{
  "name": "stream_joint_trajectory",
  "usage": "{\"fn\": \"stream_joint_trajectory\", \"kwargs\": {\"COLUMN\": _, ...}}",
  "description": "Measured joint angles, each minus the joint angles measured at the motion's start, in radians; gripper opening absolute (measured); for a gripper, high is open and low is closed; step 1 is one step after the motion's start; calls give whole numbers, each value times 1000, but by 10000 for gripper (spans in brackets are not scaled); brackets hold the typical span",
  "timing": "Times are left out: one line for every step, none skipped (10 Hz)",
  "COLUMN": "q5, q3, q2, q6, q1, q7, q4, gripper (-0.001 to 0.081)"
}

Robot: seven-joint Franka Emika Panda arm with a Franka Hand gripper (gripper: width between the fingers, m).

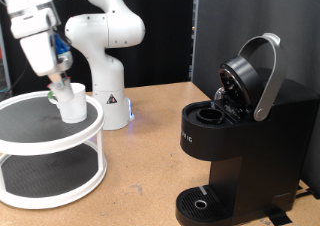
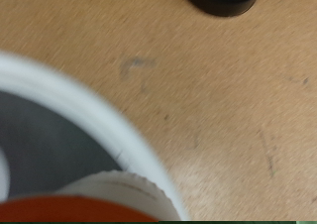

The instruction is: Make a cup of coffee with the keurig machine

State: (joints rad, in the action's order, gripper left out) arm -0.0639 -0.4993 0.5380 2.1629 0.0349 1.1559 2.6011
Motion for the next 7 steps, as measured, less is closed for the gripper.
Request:
{"fn": "stream_joint_trajectory", "kwargs": {"q5": -12, "q3": 35, "q2": -1, "q6": 31, "q1": -8, "q7": -74, "q4": 1, "gripper": 435}}
{"fn": "stream_joint_trajectory", "kwargs": {"q5": -12, "q3": 62, "q2": -7, "q6": 53, "q1": -3, "q7": -132, "q4": 2, "gripper": 435}}
{"fn": "stream_joint_trajectory", "kwargs": {"q5": -12, "q3": 58, "q2": -7, "q6": 45, "q1": -4, "q7": -115, "q4": 2, "gripper": 435}}
{"fn": "stream_joint_trajectory", "kwargs": {"q5": -48, "q3": 51, "q2": -7, "q6": 36, "q1": -14, "q7": -98, "q4": 2, "gripper": 435}}
{"fn": "stream_joint_trajectory", "kwargs": {"q5": -106, "q3": 50, "q2": -7, "q6": 35, "q1": -37, "q7": -94, "q4": -1, "gripper": 435}}
{"fn": "stream_joint_trajectory", "kwargs": {"q5": -157, "q3": 55, "q2": -7, "q6": 35, "q1": -66, "q7": -101, "q4": -9, "gripper": 435}}
{"fn": "stream_joint_trajectory", "kwargs": {"q5": -191, "q3": 65, "q2": -9, "q6": 31, "q1": -90, "q7": -118, "q4": -23, "gripper": 435}}
